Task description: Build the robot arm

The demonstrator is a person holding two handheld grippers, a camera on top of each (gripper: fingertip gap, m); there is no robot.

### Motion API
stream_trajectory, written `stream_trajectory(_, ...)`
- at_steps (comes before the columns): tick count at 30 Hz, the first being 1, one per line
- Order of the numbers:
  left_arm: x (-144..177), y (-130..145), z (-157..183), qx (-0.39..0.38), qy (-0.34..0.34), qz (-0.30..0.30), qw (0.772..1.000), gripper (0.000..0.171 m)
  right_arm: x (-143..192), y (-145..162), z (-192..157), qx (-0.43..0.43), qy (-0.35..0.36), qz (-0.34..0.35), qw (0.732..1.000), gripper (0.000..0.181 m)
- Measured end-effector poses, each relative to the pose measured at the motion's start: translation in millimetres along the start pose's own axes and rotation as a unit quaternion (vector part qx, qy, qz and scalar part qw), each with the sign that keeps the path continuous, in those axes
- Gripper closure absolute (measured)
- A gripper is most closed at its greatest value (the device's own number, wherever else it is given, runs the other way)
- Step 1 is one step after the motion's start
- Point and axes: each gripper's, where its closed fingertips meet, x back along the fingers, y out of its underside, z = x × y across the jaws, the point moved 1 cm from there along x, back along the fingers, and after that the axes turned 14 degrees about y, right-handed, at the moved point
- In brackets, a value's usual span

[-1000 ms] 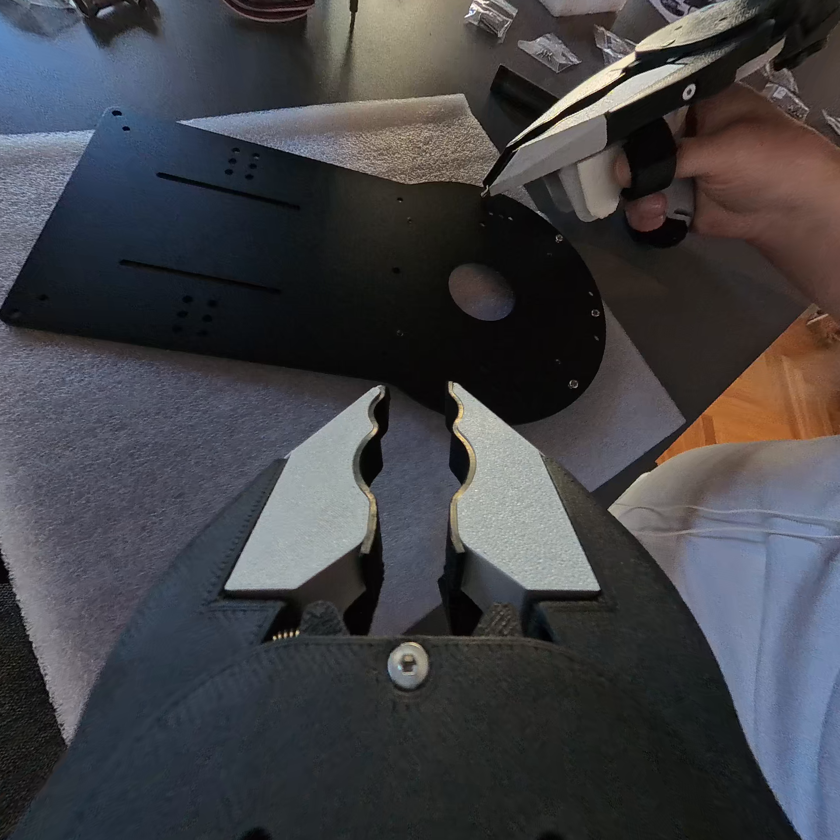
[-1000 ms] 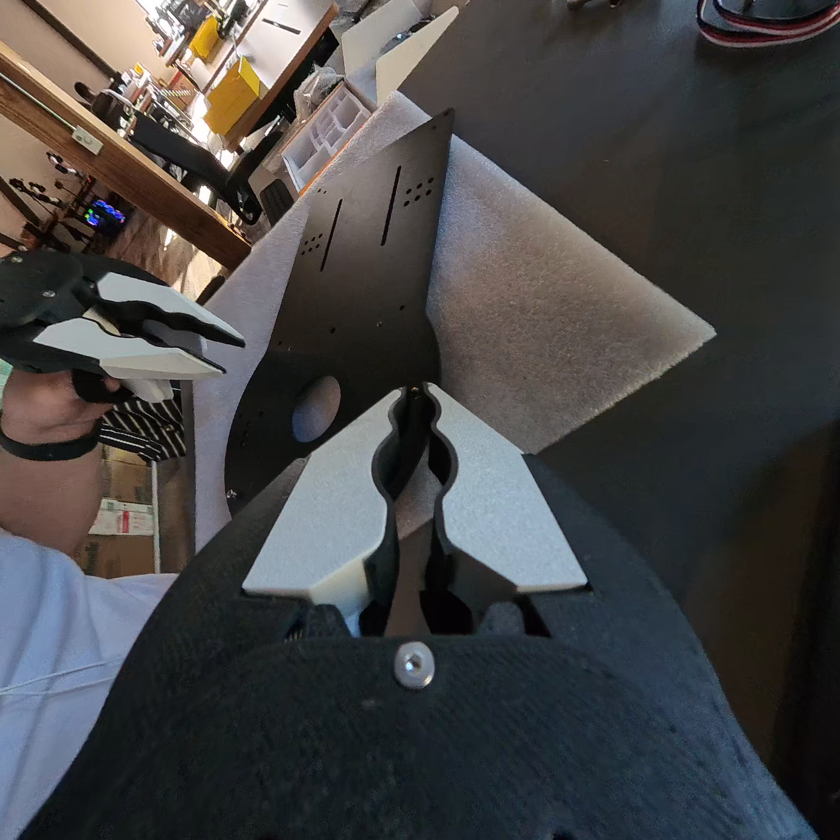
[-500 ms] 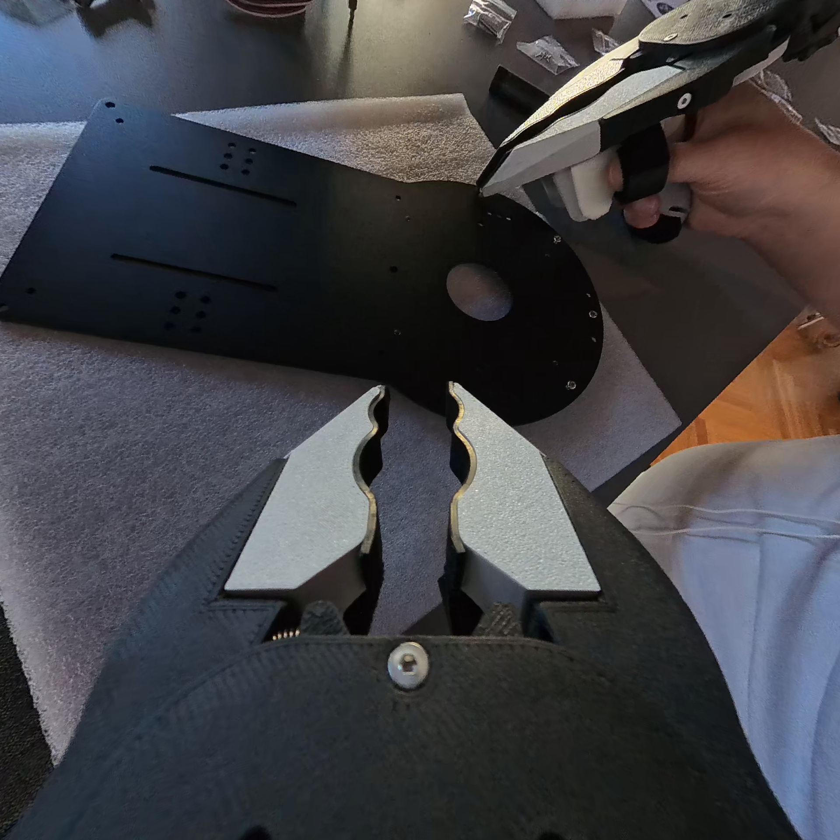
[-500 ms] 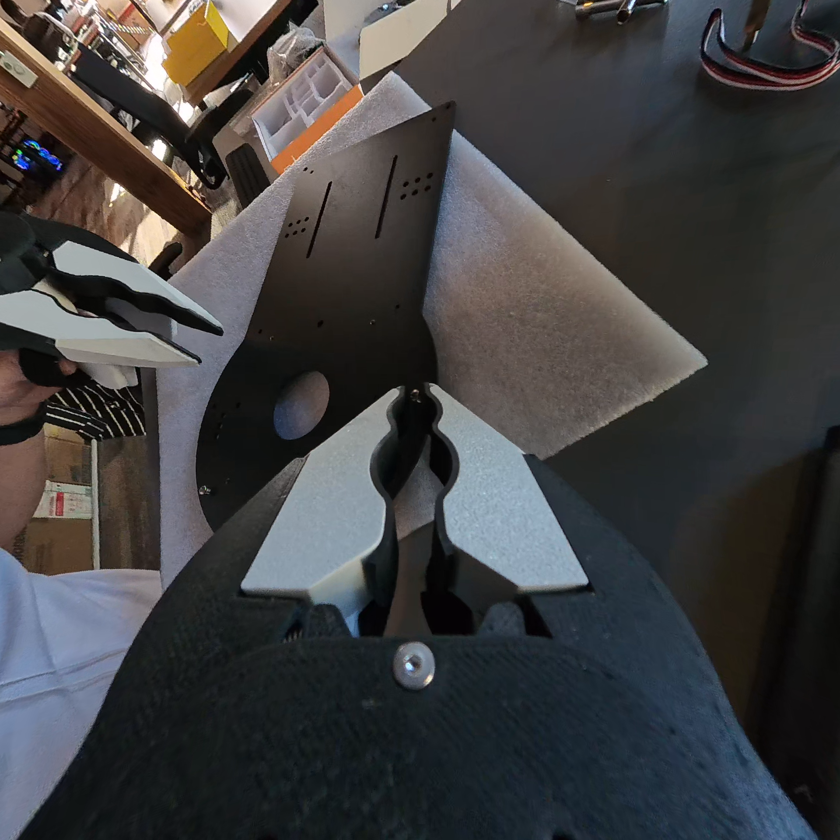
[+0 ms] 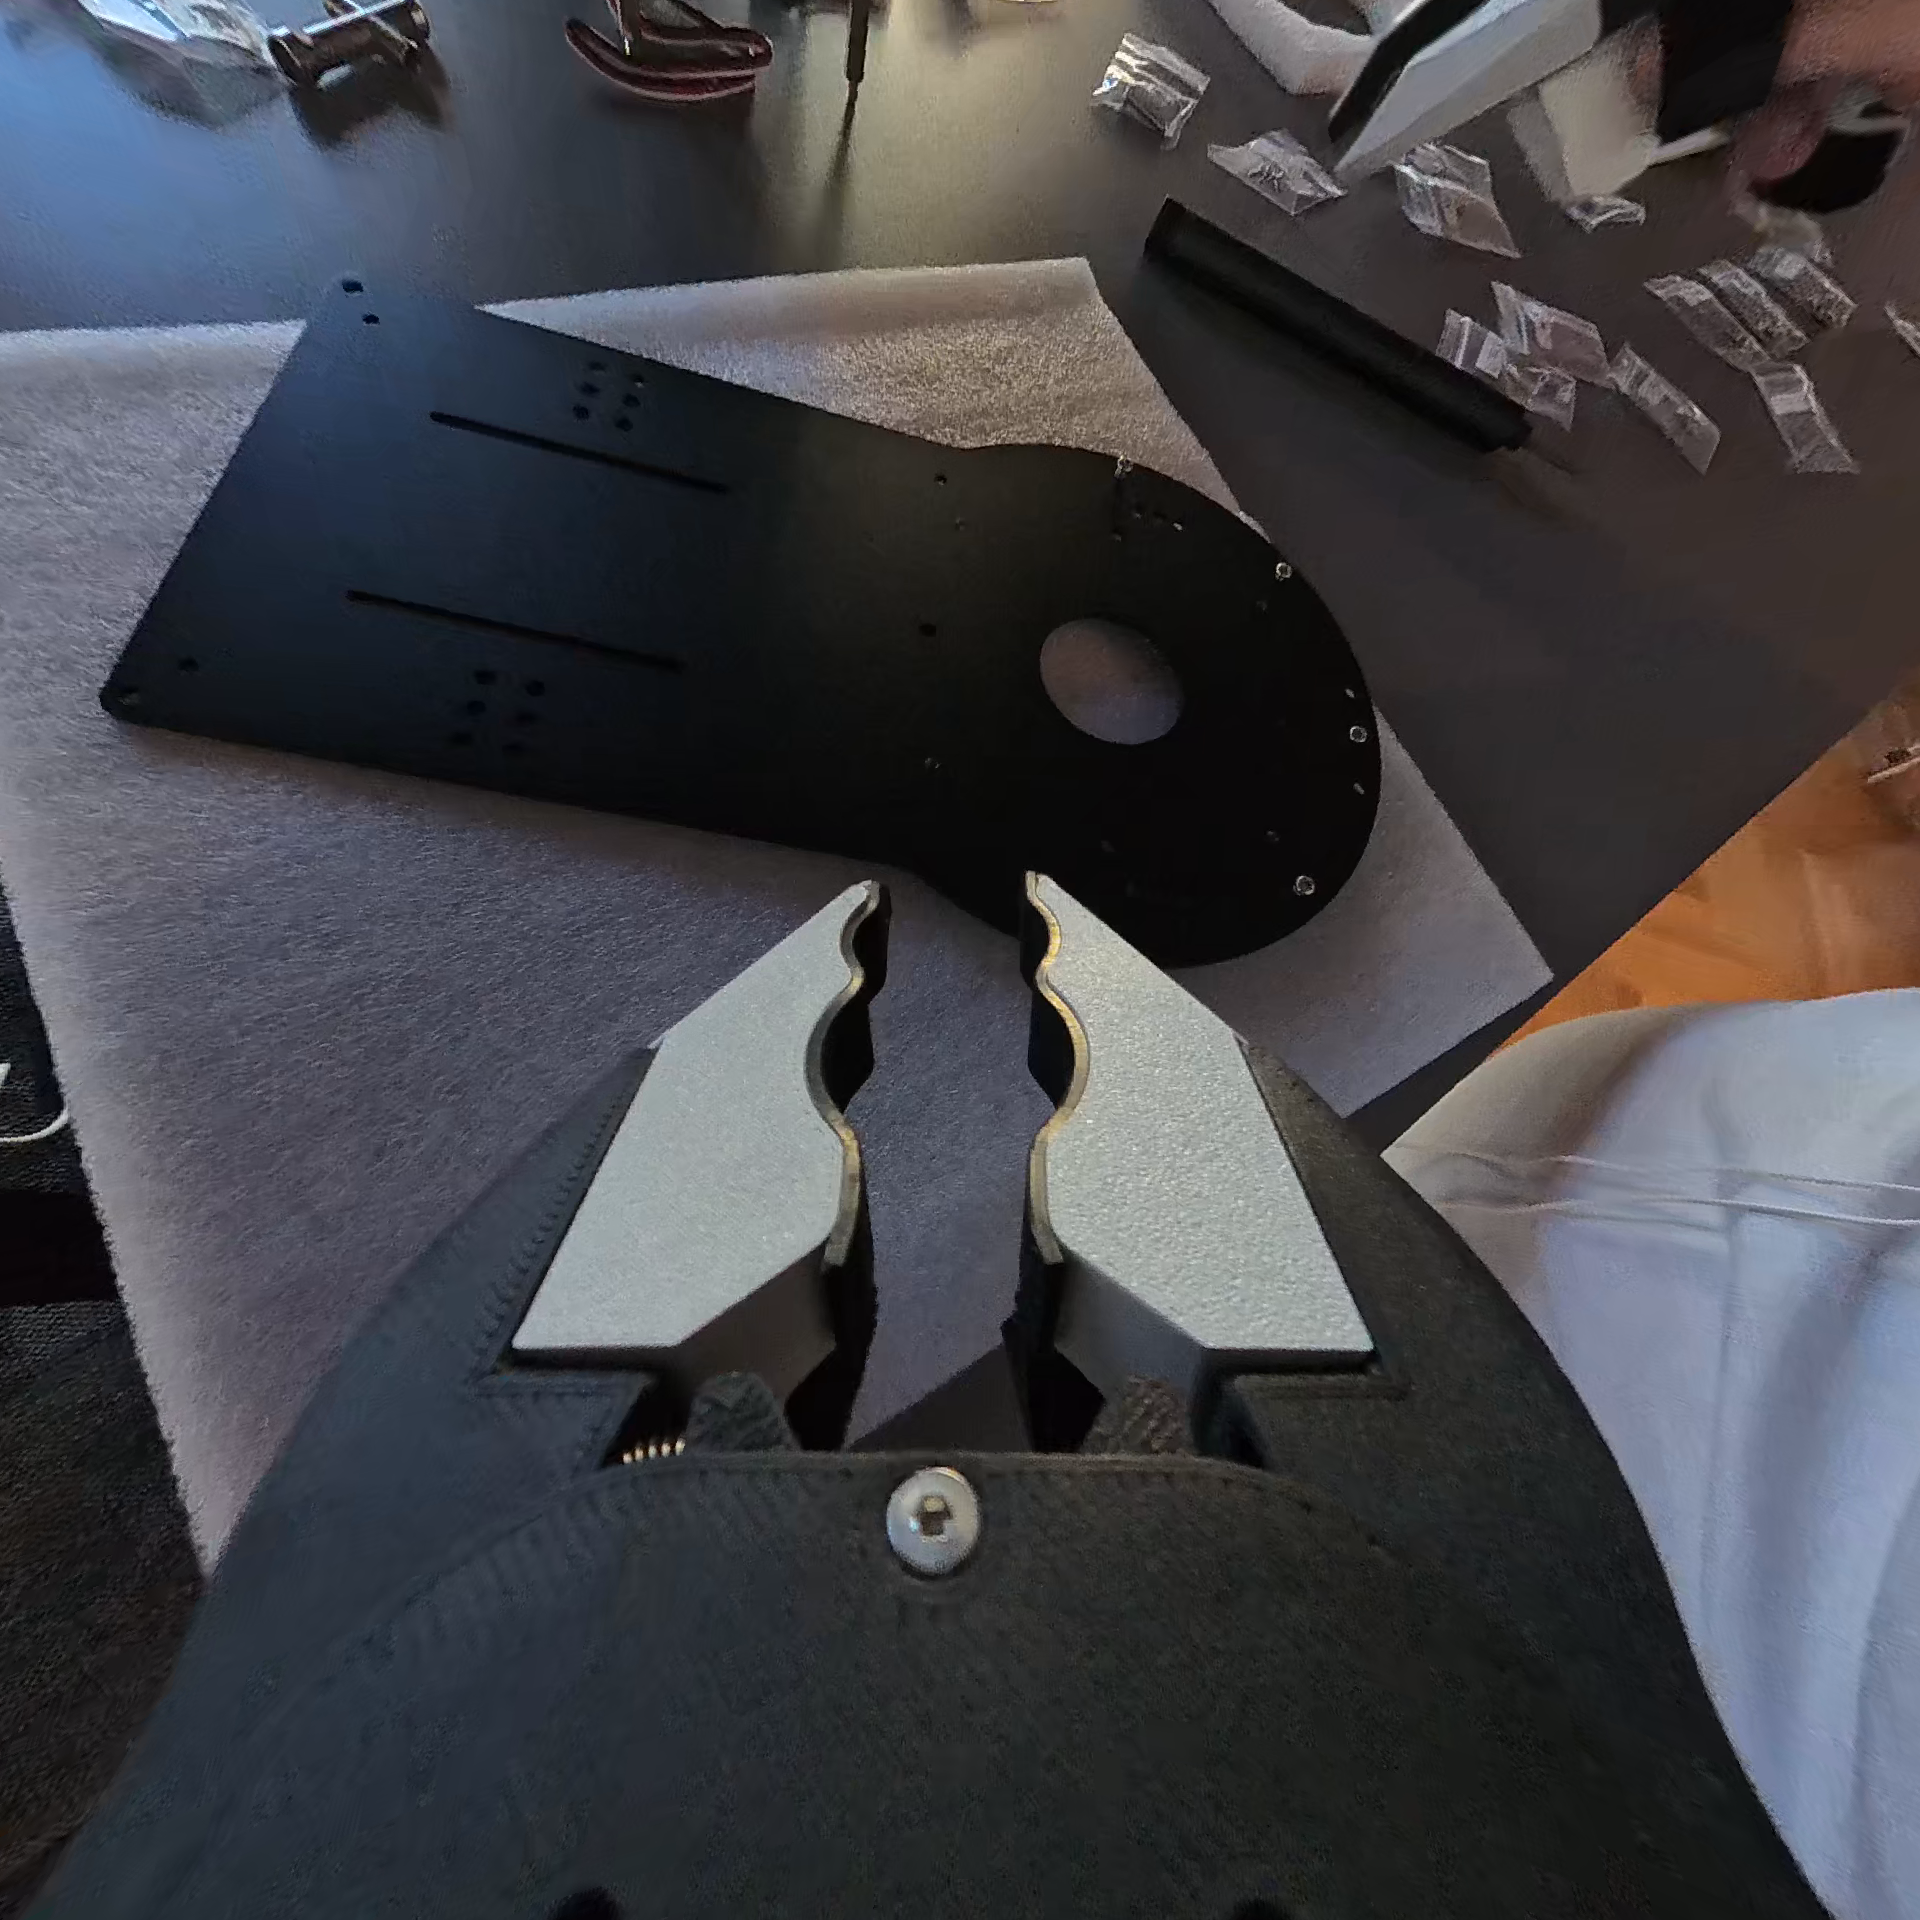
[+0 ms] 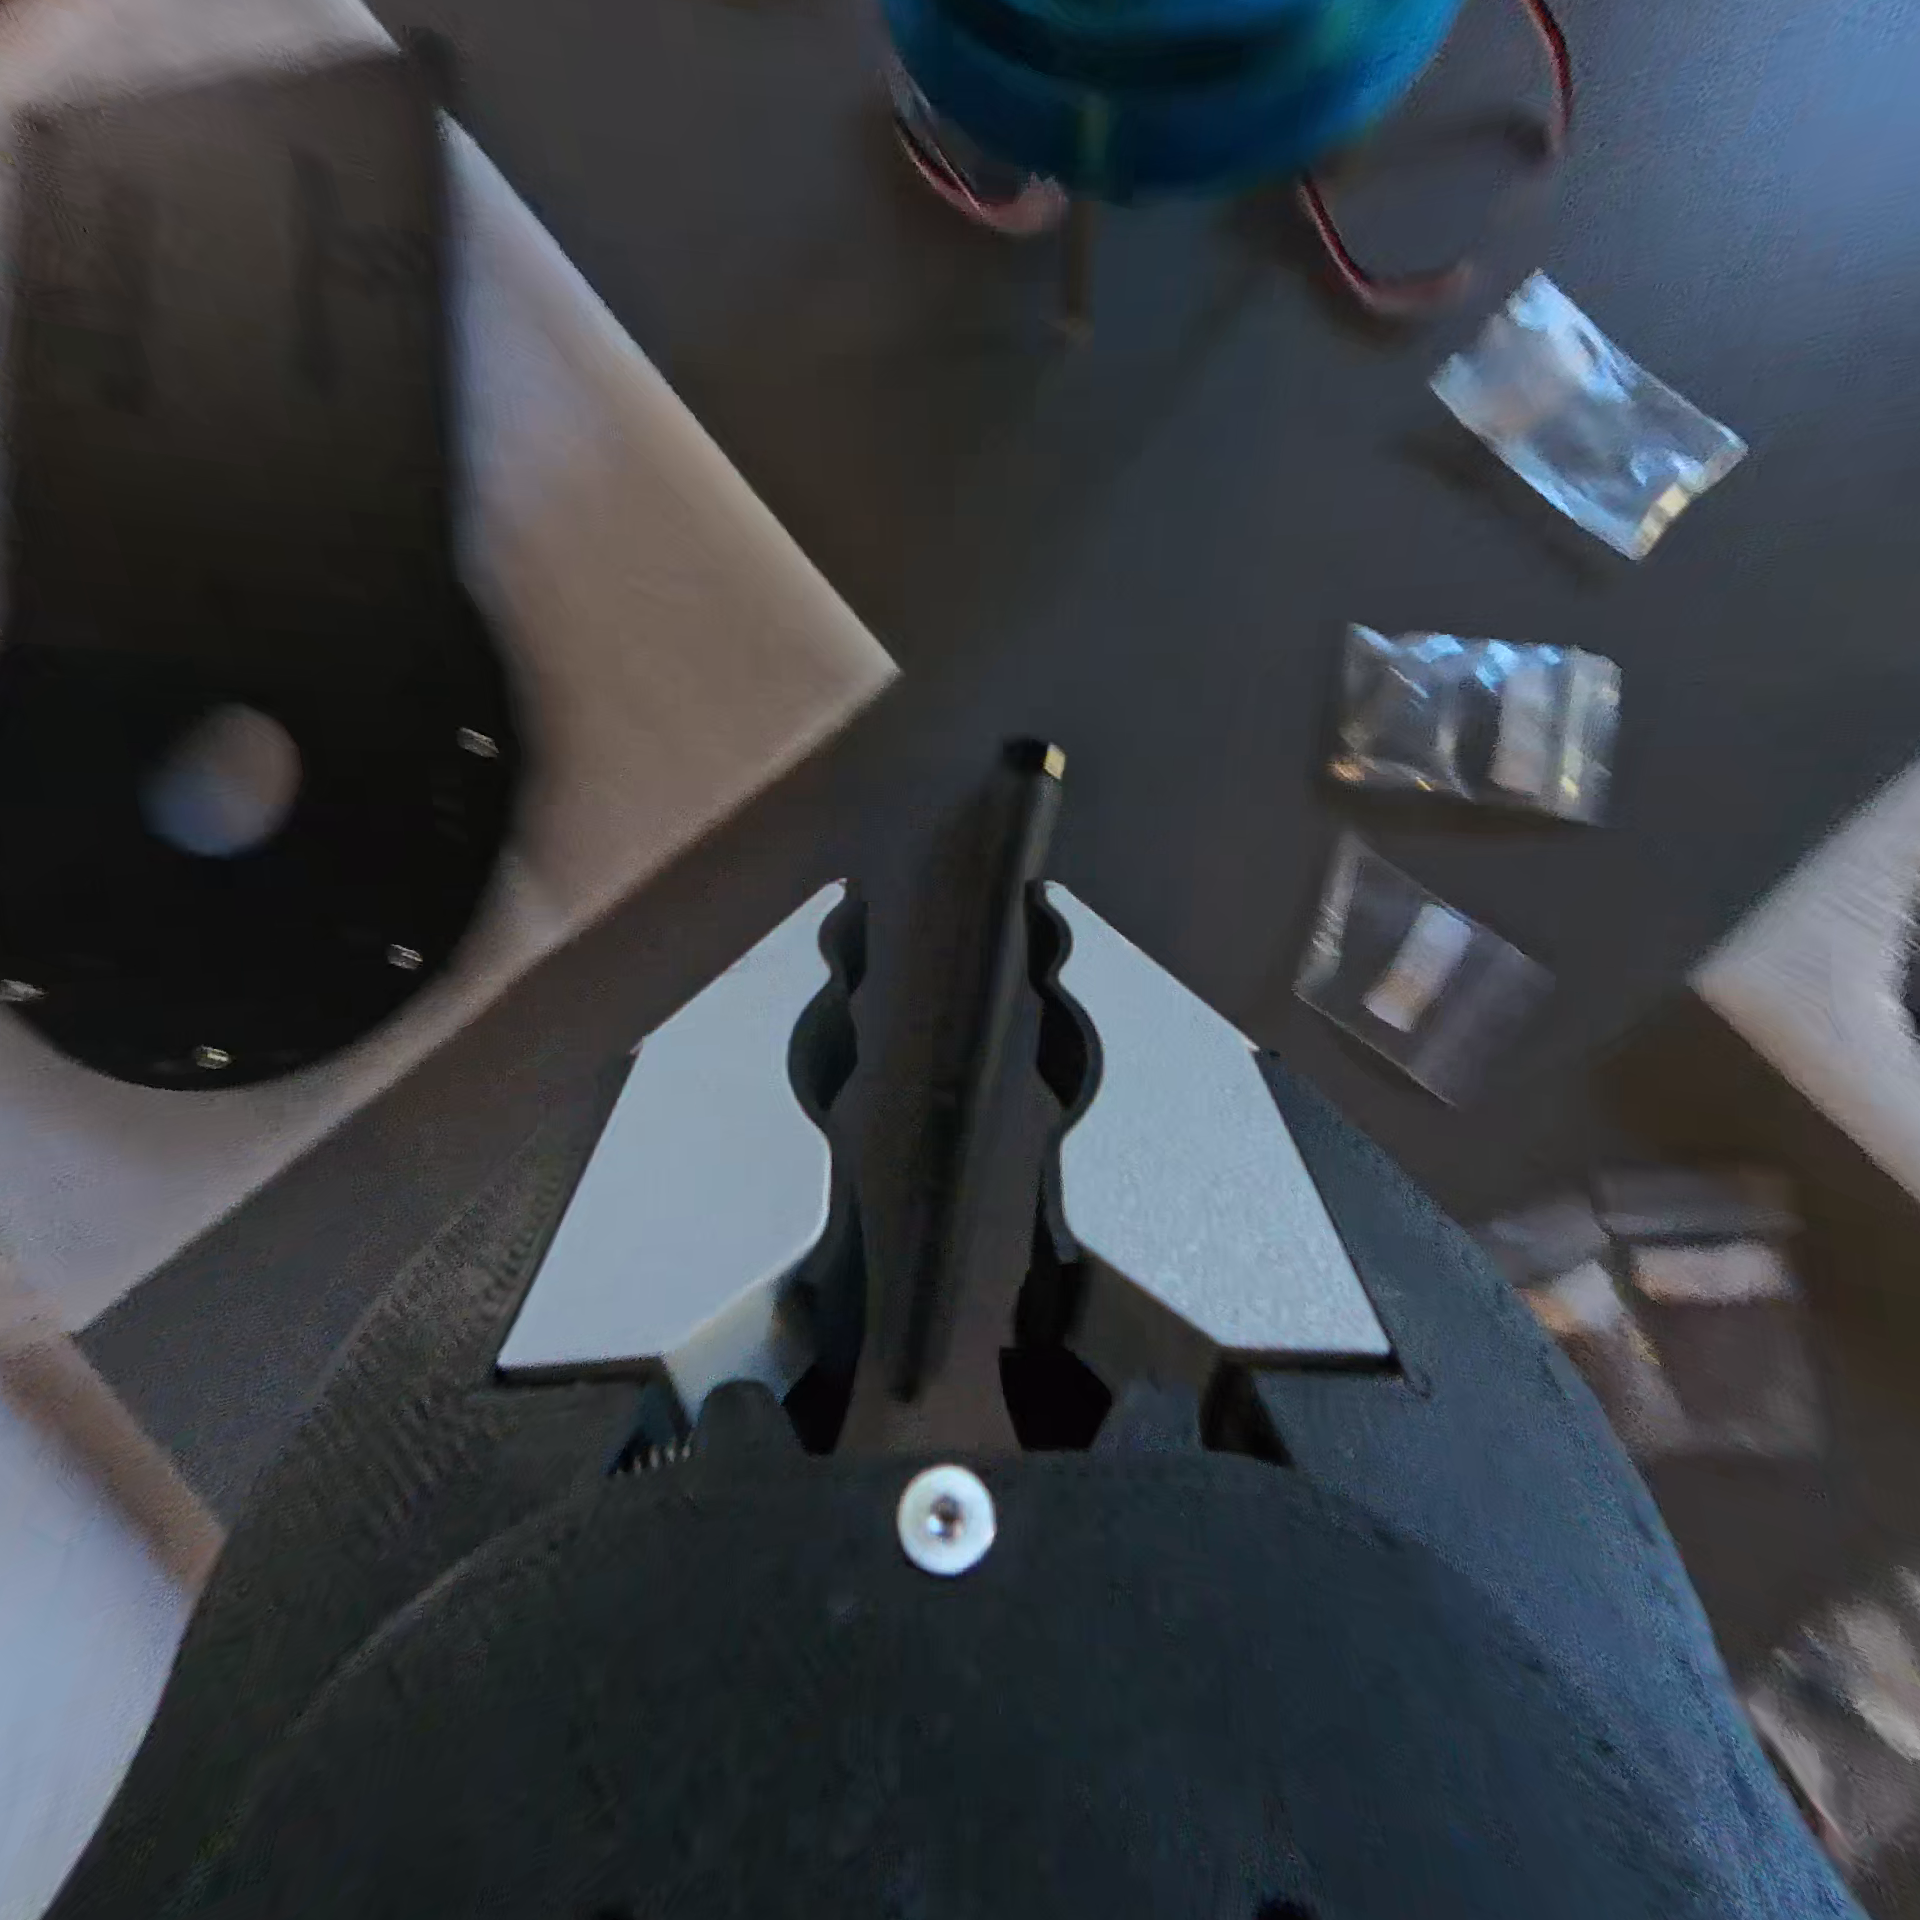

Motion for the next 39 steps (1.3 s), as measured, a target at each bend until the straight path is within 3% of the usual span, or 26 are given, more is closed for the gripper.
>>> stream_trajectory(9, 11, -11, 11, -0.008, -0.023, 0.017, 1.0, 0.148, -22, 54, 0, 0.061, 0.036, -0.16, 0.985, 0.149)
stream_trajectory(10, 13, -11, 13, -0.008, -0.026, 0.018, 0.999, 0.148, -22, 53, 0, 0.07, 0.037, -0.152, 0.985, 0.162)
stream_trajectory(13, 15, -13, 18, -0.007, -0.03, 0.026, 0.999, 0.148, -22, 51, -1, 0.097, 0.044, -0.139, 0.985, 0.164)
stream_trajectory(17, 5, -21, 28, 0.009, 0.009, 0.043, 0.999, 0.145, -12, 38, -4, 0.111, 0.071, -0.077, 0.988, 0.165)
stream_trajectory(20, -13, -47, 48, 0.03, 0.095, 0.092, 0.991, 0.144, 5, 25, -19, 0.099, 0.061, -0.012, 0.993, 0.166)
stream_trajectory(26, -63, -114, 68, 0.09, 0.231, 0.187, 0.951, 0.124, 40, 8, -45, 0.105, 0.07, 0.091, 0.988, 0.166)
stream_trajectory(31, -116, -154, 92, 0.134, 0.311, 0.191, 0.921, 0.113, 55, 3, -55, 0.092, 0.062, 0.148, 0.983, 0.166)
stream_trajectory(34, -139, -164, 101, 0.128, 0.308, 0.185, 0.924, 0.118, 57, 3, -56, 0.083, 0.061, 0.17, 0.98, 0.166)
stream_trajectory(39, -153, -172, 98, 0.089, 0.281, 0.177, 0.939, 0.155, 57, 4, -58, 0.069, 0.046, 0.207, 0.975, 0.166)
